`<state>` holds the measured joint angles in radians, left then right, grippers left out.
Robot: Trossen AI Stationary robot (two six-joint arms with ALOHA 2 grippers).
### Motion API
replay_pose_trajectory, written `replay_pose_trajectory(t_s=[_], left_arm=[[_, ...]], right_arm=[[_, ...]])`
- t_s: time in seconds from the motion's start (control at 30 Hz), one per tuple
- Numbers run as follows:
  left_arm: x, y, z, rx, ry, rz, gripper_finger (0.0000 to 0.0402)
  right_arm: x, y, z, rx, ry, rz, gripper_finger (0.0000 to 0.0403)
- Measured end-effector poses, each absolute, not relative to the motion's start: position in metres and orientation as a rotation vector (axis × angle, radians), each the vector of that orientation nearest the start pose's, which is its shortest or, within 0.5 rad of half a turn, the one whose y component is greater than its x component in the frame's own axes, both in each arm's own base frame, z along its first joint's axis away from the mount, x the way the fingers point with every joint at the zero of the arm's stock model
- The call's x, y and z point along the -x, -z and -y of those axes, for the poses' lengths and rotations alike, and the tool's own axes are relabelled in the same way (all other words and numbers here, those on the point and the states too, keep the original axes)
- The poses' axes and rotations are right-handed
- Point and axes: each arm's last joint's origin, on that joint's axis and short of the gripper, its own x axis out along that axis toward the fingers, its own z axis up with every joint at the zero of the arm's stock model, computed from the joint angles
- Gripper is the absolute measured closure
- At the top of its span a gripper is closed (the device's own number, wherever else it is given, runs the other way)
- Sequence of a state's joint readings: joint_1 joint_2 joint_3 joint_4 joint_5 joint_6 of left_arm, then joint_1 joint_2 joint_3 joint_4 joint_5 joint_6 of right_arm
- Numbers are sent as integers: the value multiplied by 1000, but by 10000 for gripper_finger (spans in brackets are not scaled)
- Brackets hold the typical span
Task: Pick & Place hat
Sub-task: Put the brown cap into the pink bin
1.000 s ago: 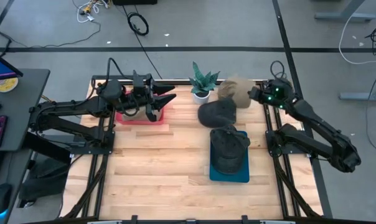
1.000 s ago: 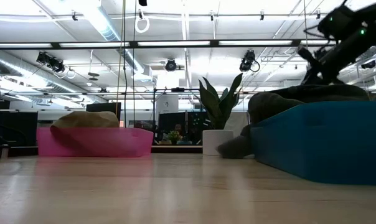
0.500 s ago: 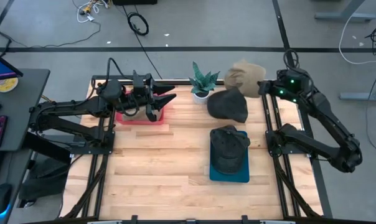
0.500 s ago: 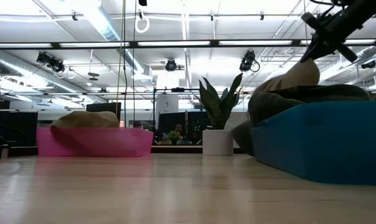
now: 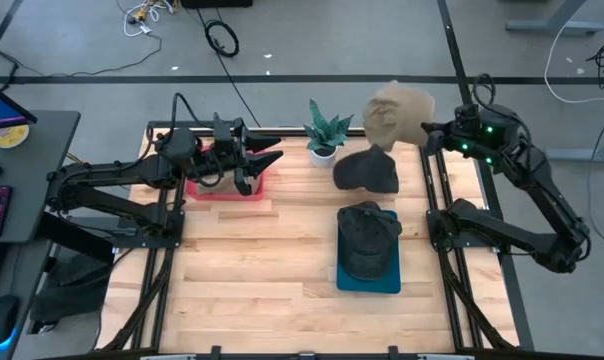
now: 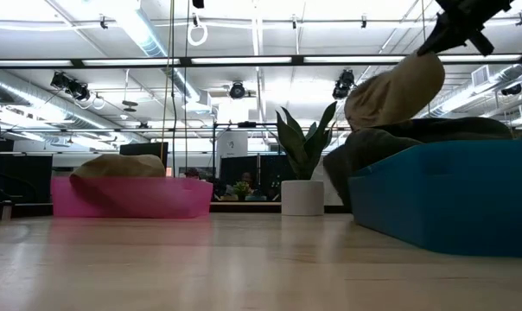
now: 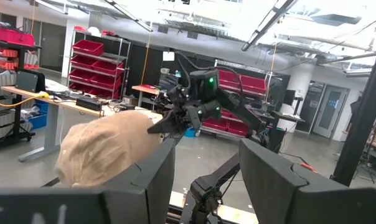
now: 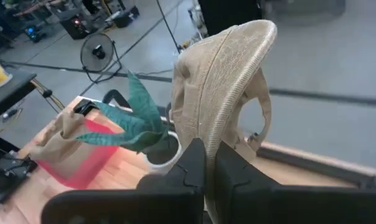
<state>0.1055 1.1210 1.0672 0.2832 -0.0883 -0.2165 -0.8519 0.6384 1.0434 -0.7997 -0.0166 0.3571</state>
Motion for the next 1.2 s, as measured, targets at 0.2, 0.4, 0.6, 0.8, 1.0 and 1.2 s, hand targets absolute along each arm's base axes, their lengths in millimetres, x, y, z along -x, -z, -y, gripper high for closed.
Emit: replay_pose_trajectory(t_s=[0.2, 0.4, 0.6, 0.8, 1.0, 1.2], left_arm=[[-245, -410, -29, 214, -167, 250, 220], [-245, -410, -29, 224, -197, 254, 220], [-245, -410, -31, 246, -246, 264, 220], [-243, -415, -35, 371, -234, 335, 220], [-240, -423, -37, 597, -171, 446, 220], [-238, -427, -37, 628, -108, 479, 215]], right_arm=[[-61, -394, 69, -442, 890, -161, 397], [-55, -419, 61, -437, 833, -33, 397], [-54, -446, 50, -456, 560, 109, 397], [-59, -460, 47, -494, 322, 191, 397], [-66, -466, 51, -498, 224, 203, 397], [-75, -465, 59, -497, 158, 173, 397]])
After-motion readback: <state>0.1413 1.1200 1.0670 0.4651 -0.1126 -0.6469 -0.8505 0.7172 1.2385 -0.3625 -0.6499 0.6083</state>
